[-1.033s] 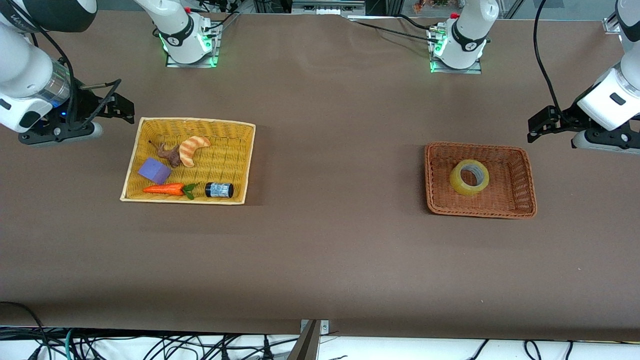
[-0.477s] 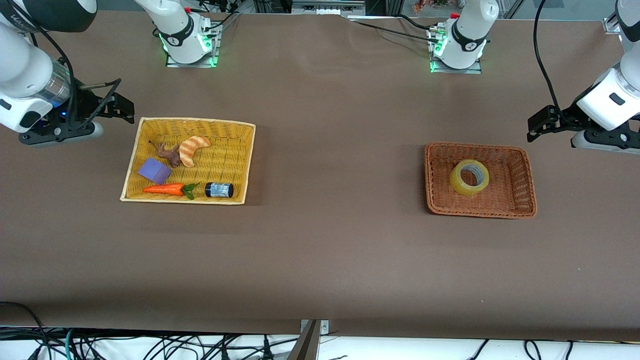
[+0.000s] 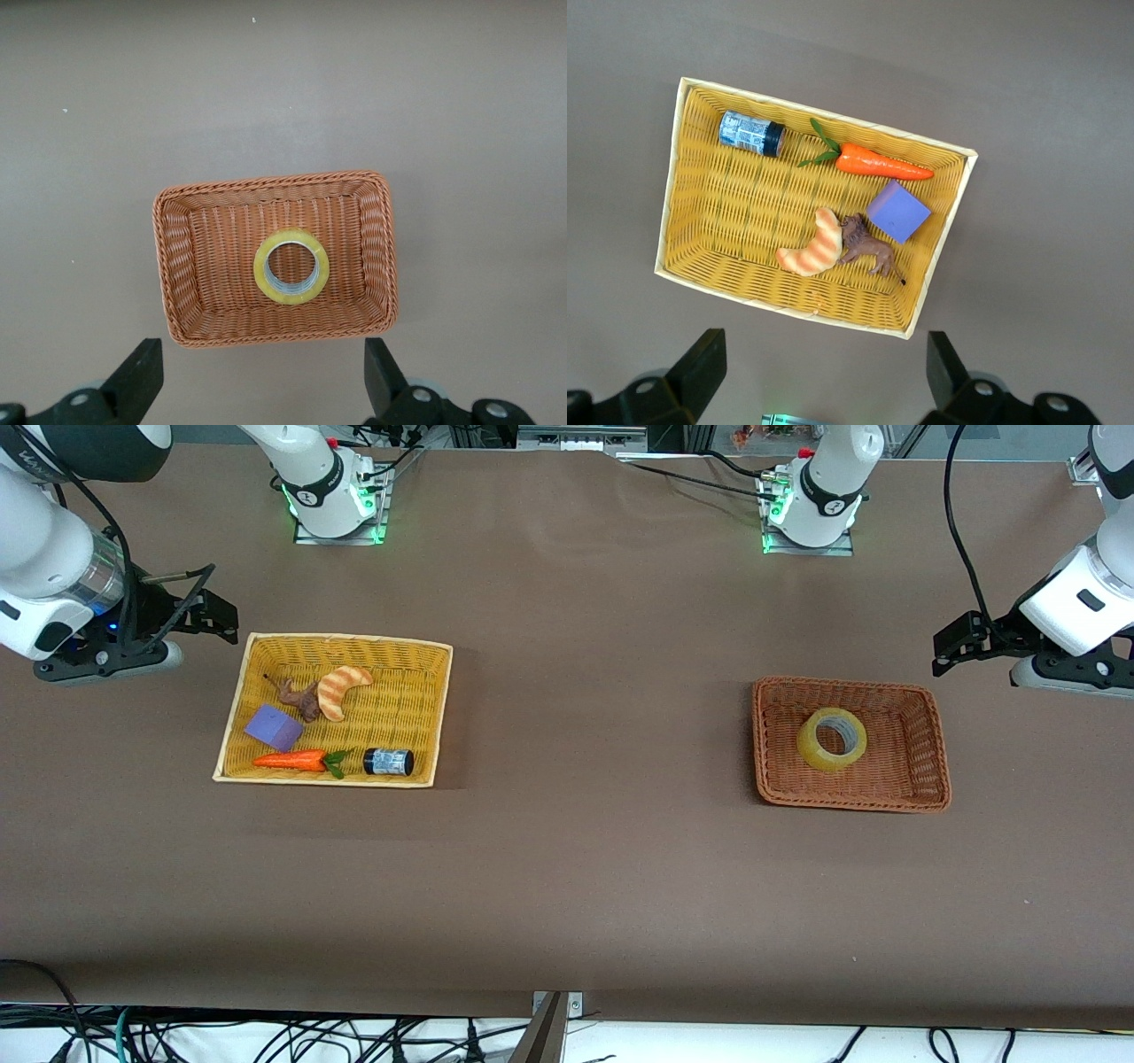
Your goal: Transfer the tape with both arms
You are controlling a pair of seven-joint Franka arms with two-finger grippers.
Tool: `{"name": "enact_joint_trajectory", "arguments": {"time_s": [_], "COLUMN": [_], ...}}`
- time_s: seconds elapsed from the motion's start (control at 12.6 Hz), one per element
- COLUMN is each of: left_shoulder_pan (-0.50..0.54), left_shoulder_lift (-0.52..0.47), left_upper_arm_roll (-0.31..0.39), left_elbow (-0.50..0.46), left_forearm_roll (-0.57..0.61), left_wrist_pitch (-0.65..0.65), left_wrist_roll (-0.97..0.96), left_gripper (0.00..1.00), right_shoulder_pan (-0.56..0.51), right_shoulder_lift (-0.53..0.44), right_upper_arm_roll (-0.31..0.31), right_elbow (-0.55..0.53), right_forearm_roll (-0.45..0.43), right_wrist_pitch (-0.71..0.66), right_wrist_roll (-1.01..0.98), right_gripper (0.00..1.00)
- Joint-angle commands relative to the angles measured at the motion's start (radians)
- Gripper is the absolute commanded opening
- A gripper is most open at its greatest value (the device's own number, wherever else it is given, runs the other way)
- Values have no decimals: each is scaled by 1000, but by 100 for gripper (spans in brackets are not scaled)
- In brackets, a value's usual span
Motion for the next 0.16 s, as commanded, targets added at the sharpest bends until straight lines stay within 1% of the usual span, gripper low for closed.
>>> {"name": "enact_joint_trajectory", "arguments": {"time_s": [0.0, 0.08], "left_shoulder_pan": [-3, -3], "left_shoulder_lift": [-1, -1], "left_upper_arm_roll": [-3, -3], "left_elbow": [11, 11], "left_forearm_roll": [24, 24], "left_wrist_pitch": [-14, -15], "left_wrist_roll": [-7, -7], "left_gripper": [100, 100], "right_shoulder_pan": [-4, -4], "right_shoulder_lift": [1, 0], "right_upper_arm_roll": [4, 4], "right_elbow": [16, 17], "right_forearm_roll": [-12, -12], "right_wrist_pitch": [-7, -7], "right_wrist_roll": [-14, -14], "right_gripper": [100, 100]}}
